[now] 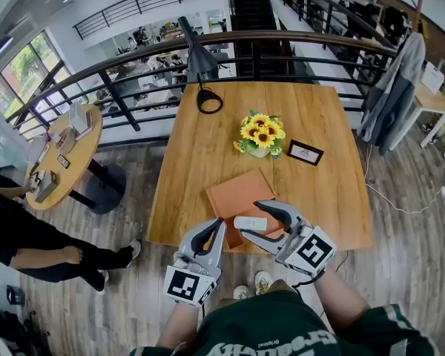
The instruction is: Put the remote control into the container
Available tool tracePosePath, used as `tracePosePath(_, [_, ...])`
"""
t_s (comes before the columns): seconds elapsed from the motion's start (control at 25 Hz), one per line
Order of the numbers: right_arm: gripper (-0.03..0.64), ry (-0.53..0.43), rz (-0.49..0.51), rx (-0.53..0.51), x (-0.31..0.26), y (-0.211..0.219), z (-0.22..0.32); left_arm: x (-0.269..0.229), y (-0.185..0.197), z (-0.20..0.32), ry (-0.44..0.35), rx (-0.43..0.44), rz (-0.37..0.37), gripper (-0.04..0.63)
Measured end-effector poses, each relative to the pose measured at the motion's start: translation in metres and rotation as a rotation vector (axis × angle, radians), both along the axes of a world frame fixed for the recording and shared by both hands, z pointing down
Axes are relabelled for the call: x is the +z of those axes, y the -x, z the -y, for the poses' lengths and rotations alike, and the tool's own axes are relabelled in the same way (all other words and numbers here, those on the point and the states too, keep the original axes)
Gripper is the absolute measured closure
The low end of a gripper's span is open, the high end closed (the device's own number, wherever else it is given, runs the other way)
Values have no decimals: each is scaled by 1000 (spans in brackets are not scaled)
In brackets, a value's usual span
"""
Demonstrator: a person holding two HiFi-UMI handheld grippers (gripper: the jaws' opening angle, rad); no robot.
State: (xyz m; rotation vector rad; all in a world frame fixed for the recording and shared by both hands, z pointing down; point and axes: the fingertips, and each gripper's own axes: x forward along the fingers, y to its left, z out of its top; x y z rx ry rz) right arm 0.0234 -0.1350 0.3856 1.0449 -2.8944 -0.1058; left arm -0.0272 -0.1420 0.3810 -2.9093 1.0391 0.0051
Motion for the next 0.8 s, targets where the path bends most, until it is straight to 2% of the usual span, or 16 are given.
tracePosePath(0.32, [386, -37, 33, 19, -5, -2, -3, 6, -8, -7, 14, 35, 4, 598])
tracePosePath(0.56, [509, -40, 43, 35, -7, -3, -4, 7, -9, -7, 7, 41, 11, 598])
tracePosePath(0.8, [559, -36, 51, 34, -8, -3, -3, 7, -12, -6, 7, 36, 13, 598])
